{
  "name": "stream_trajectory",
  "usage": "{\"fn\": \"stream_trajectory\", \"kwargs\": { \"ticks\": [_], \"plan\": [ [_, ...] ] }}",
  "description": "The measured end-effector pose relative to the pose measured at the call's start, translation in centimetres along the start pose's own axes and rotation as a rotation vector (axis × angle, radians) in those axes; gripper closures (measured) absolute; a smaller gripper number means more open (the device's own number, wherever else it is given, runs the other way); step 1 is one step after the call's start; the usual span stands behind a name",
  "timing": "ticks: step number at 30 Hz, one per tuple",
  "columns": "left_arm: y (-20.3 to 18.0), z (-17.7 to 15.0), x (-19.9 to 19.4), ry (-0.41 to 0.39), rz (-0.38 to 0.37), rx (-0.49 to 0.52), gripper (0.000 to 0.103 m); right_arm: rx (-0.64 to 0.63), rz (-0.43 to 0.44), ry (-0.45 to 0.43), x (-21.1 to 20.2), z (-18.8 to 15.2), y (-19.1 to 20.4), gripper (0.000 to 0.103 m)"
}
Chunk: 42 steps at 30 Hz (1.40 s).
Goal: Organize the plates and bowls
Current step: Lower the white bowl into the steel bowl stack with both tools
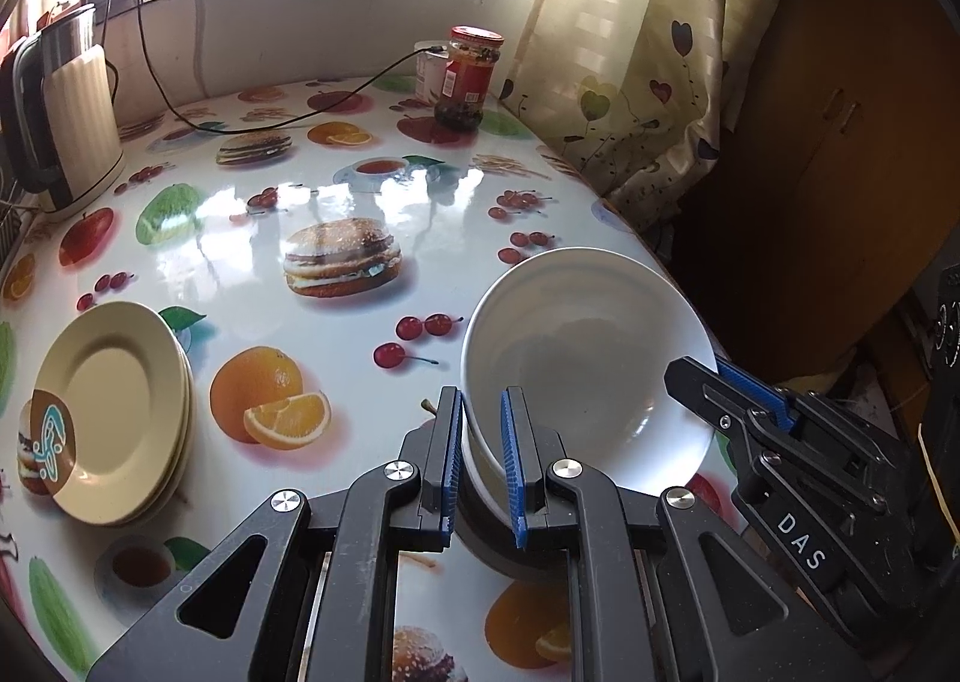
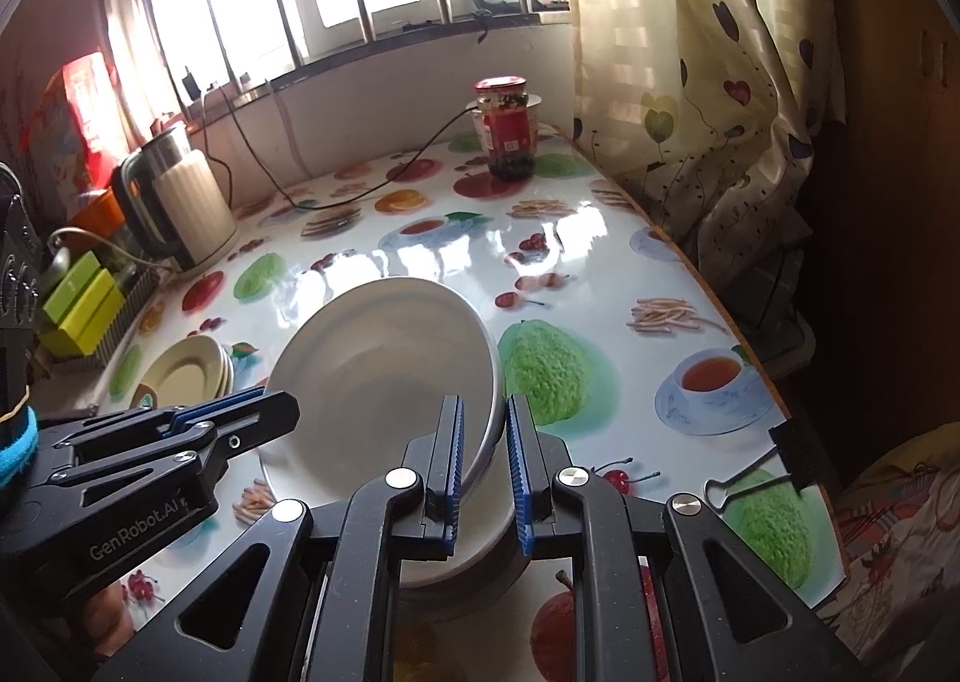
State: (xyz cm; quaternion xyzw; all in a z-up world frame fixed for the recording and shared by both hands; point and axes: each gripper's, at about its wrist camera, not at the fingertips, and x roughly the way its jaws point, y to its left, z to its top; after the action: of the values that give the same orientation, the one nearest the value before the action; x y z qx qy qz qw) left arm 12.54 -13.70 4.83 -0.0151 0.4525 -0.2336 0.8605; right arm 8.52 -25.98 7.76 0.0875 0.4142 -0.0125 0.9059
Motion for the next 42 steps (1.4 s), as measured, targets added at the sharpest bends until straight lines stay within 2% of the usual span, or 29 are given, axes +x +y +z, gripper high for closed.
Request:
{"fn": "stream_trajectory", "kwargs": {
  "ticks": [42],
  "plan": [
    [-0.3, -0.6, 1.1, 0.042, 0.009, 0.003, 0.089, 0.035, 0.003, 0.064, 1.0, -1.6, -0.8, 0.087]
  ]
}}
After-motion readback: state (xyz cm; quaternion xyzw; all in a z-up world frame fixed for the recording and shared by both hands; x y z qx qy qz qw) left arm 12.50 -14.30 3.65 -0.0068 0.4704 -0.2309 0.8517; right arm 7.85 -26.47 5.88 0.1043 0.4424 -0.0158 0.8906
